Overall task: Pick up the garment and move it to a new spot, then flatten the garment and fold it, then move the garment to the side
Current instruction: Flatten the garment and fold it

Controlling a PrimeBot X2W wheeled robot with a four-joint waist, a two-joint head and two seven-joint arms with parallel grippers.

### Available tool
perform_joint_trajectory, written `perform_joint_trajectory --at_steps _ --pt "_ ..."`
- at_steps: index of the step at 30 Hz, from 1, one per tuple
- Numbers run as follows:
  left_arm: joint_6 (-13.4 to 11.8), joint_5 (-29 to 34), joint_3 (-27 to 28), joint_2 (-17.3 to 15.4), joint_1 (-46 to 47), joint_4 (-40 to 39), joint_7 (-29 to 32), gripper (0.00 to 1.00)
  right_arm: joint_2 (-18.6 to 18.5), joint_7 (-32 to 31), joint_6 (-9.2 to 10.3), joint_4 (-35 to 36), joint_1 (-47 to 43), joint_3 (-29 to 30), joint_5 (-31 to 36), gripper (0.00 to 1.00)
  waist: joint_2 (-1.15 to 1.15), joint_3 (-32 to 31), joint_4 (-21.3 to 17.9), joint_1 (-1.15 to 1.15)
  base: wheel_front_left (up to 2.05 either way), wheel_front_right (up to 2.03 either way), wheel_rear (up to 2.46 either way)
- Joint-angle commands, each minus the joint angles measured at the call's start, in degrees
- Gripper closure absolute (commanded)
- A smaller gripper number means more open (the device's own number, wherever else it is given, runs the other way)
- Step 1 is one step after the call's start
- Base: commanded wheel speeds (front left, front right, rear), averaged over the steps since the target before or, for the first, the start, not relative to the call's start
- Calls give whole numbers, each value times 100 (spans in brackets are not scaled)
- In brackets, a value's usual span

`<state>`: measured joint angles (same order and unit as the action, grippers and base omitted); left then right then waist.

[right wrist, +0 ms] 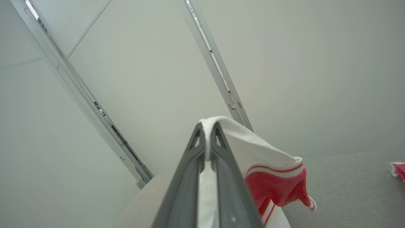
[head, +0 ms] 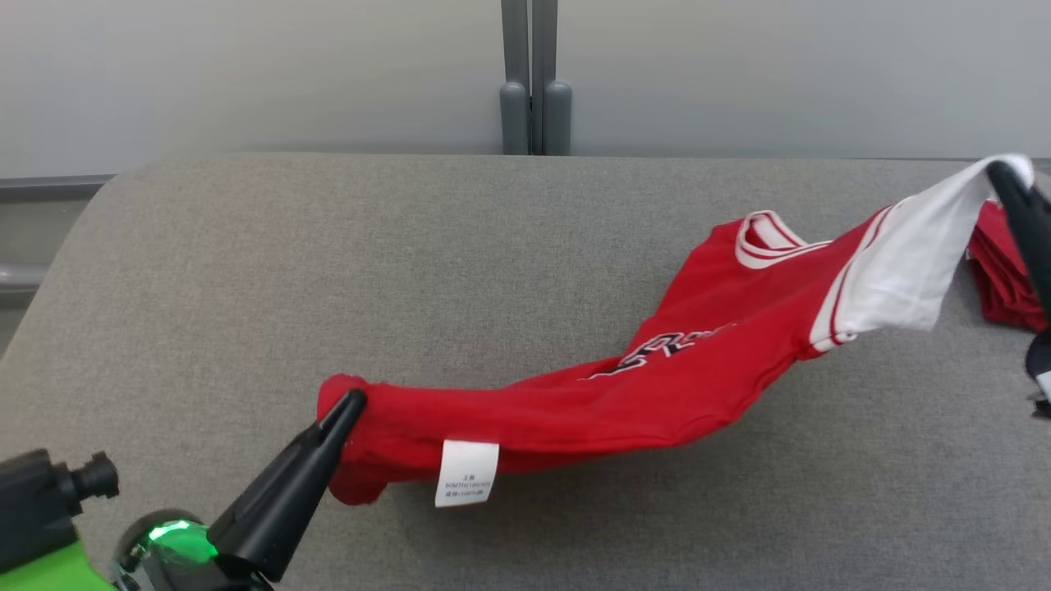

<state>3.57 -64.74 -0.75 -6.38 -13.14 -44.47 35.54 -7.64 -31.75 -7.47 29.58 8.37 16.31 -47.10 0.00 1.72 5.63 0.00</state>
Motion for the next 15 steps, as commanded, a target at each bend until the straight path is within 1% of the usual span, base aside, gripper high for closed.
perform_joint_trajectory --at_steps 1,4,5,8,9,12,13,15 --pt "-89 -79 34 -114 290 -179 112 100 -21 -161 -2 213 251 144 -132 100 0 162 -54 0 0 0 0" --pt "-339 -216 109 -266 936 -376 400 100 -129 -573 -2 434 826 498 -179 100 0 473 -76 0 0 0 0" --pt "-472 -274 160 -328 1285 -353 505 100 -157 -749 -2 413 1121 597 -145 100 0 665 -80 0 0 0 0" --pt "-747 -324 262 -589 2429 94 819 100 -288 -1134 -3 140 2018 716 182 100 0 1243 -46 0 0 0 0" --pt "-833 -250 292 -730 2925 358 936 100 -309 -1259 -2 -31 2427 702 365 100 0 1501 -38 0 0 0 0" --pt "-992 66 282 -994 4383 1318 1068 100 -451 -1375 -2 -617 3601 536 1153 100 0 2192 3 0 0 0 0" --pt "-1039 196 227 -1054 4943 1730 1052 100 -413 -1389 -2 -903 4058 448 1449 100 0 2469 14 0 0 0 0" --pt "-1128 523 122 -1132 5989 2615 960 100 -451 -1365 -2 -1466 4968 187 2068 100 0 2940 9 0 0 0 0"
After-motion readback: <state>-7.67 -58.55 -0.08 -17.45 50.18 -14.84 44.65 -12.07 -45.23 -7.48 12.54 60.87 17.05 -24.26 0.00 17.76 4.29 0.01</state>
